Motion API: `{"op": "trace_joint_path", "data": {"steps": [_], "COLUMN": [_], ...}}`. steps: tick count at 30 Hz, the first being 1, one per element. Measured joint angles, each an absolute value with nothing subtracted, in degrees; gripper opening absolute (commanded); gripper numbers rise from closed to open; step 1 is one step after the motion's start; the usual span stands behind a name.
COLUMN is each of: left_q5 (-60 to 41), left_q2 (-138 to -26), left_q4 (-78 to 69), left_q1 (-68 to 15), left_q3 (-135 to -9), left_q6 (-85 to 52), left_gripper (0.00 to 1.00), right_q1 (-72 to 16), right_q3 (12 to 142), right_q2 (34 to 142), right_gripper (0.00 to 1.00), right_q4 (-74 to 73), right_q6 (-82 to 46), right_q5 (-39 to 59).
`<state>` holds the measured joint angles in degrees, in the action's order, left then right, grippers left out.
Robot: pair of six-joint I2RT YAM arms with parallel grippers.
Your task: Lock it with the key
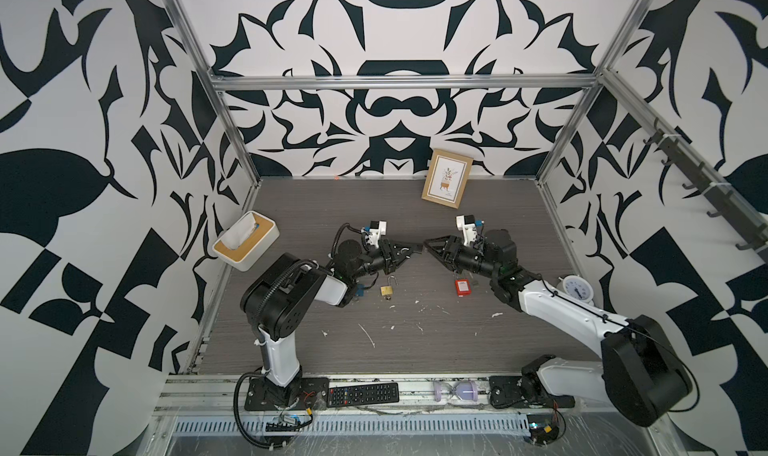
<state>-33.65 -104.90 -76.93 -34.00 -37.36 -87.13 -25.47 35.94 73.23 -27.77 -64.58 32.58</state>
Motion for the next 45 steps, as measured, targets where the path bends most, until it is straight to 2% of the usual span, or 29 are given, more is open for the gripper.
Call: {"op": "trace_joint_path", "data": {"steps": [6,15,29,34,41,45], "left_q5": [-33.47,-33.45,-33.43,-33.43,-33.41,-33.41], "left_q2": [-104.29,-102.91,-101.23,-101.23,-101.23,-101.23], "left_q4": [-76.82,-76.93,-76.93,-76.90,-76.93,-76.90], "left_q1": [-34.41,-34.52,-36.01,-36.53,-36.71,-36.73], "left_q3": [-37.43,-37.43,-37.43,-37.58,-38.09,-38.15], "left_q6": [-87.20,-87.18,-87.18,-87.18,-87.20,-87.20], "left_gripper": [0.00,0.00,0.00,0.00,0.00,0.00], "right_q1": [-25.47,-24.99,-24.82,-24.82,-24.82,-24.82], "right_q3": [35.94,35.92,35.70,35.66,34.63,34.04], "right_q2": [73.17,65.52,69.21,70.57,71.35,71.35], "right_gripper": [0.45,0.45,0.42,0.37,0.35,0.30], "right_q4": [-28.32,-20.69,-23.97,-26.46,-29.52,-30.46], "right_q6": [-65.19,-62.22,-63.96,-64.86,-66.59,-67.46], "right_q5": [32.53,29.08,30.35,31.92,33.50,34.11]}}
